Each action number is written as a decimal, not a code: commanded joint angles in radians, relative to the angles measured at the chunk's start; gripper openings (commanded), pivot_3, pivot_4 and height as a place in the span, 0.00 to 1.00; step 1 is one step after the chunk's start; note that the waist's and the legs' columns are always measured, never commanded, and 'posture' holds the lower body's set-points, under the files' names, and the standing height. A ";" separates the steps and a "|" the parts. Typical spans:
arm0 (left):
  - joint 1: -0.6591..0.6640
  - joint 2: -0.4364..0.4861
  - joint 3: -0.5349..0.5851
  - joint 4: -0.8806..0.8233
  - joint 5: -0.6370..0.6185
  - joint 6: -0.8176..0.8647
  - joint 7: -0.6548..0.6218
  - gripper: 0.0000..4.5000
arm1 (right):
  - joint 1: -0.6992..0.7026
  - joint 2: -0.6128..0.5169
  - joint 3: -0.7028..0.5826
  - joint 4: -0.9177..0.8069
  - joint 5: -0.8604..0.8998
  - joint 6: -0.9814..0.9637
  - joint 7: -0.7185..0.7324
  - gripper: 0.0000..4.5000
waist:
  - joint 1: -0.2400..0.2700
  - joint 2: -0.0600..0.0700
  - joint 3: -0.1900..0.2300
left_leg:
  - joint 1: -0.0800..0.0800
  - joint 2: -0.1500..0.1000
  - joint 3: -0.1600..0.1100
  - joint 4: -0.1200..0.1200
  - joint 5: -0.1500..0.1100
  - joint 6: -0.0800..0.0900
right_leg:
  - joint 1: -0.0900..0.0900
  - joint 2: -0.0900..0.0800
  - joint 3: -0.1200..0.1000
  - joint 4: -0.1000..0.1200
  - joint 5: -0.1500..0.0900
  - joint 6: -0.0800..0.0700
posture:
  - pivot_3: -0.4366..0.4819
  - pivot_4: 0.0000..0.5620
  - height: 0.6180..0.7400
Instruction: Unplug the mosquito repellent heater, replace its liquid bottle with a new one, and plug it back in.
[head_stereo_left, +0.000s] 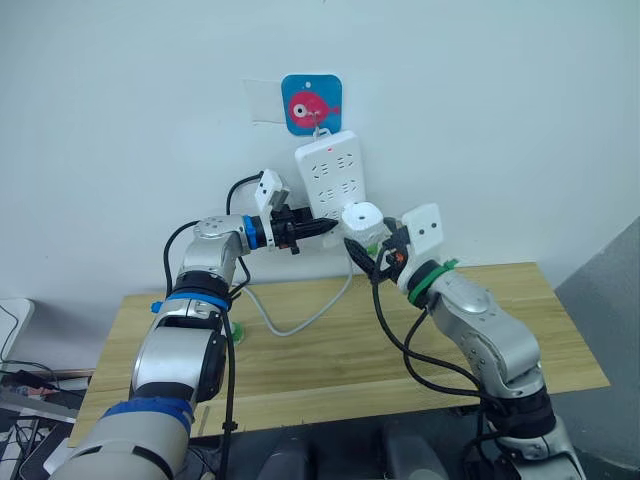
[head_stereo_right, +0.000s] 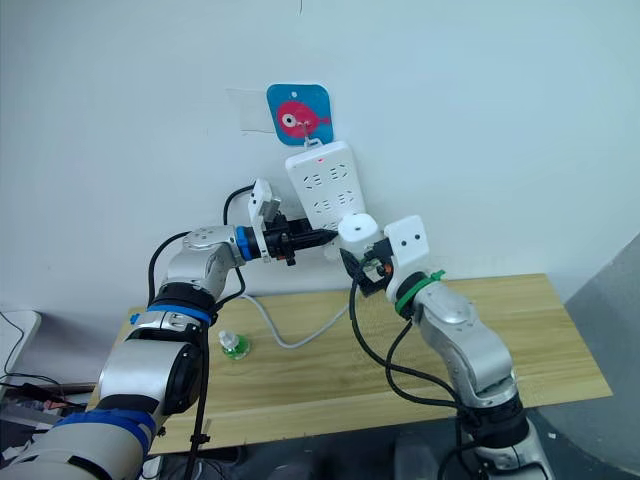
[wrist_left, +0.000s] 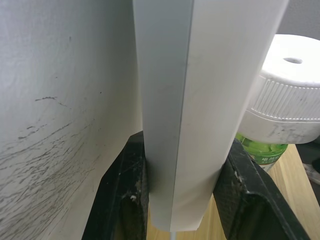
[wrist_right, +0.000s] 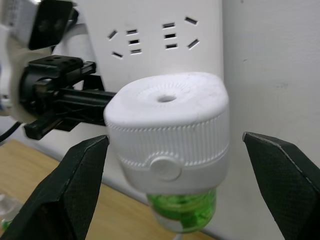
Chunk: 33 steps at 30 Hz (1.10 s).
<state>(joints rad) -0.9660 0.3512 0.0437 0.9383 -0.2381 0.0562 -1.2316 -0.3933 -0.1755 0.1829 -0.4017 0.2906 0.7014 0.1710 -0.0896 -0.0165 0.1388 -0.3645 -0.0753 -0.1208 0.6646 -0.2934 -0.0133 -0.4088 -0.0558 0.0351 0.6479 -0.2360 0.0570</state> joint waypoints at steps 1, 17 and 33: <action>-0.017 0.004 0.021 -0.044 -0.012 -0.010 0.021 0.29 | -0.048 0.027 0.000 0.025 -0.029 -0.035 -0.006 1.00 | 0.000 0.000 0.000 | 0.000 0.000 0.000 0.000 0.000 0.000 | 0.000 0.000 0.000 0.000 0.000 0.000 | 0.25 0.25 1.00; -0.034 -0.002 0.031 0.014 0.016 -0.081 0.108 0.29 | -0.051 0.036 -0.013 0.004 -0.074 -0.040 0.016 0.67 | 0.000 0.000 0.000 | -0.001 0.000 0.000 0.000 0.000 0.000 | -0.001 0.000 0.001 0.000 0.001 0.000 | 0.24 0.24 1.00; -0.017 0.029 0.049 0.024 0.006 -0.087 0.120 0.45 | 0.043 0.027 -0.134 -0.179 0.024 0.074 0.024 0.67 | -0.003 0.000 0.000 | 0.000 0.000 0.003 0.001 0.000 0.000 | -0.001 0.001 0.003 -0.001 0.004 0.002 | 0.24 0.25 1.00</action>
<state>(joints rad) -0.9753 0.3411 0.0479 0.9882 -0.2178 -0.0398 -1.1514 -0.3551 -0.1549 0.1009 -0.5168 0.2720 0.7834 0.1870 -0.0922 -0.0165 0.1387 -0.3646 -0.0754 -0.1181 0.6651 -0.2931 -0.0136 -0.4099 -0.0553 0.0380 0.6472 -0.2318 0.0586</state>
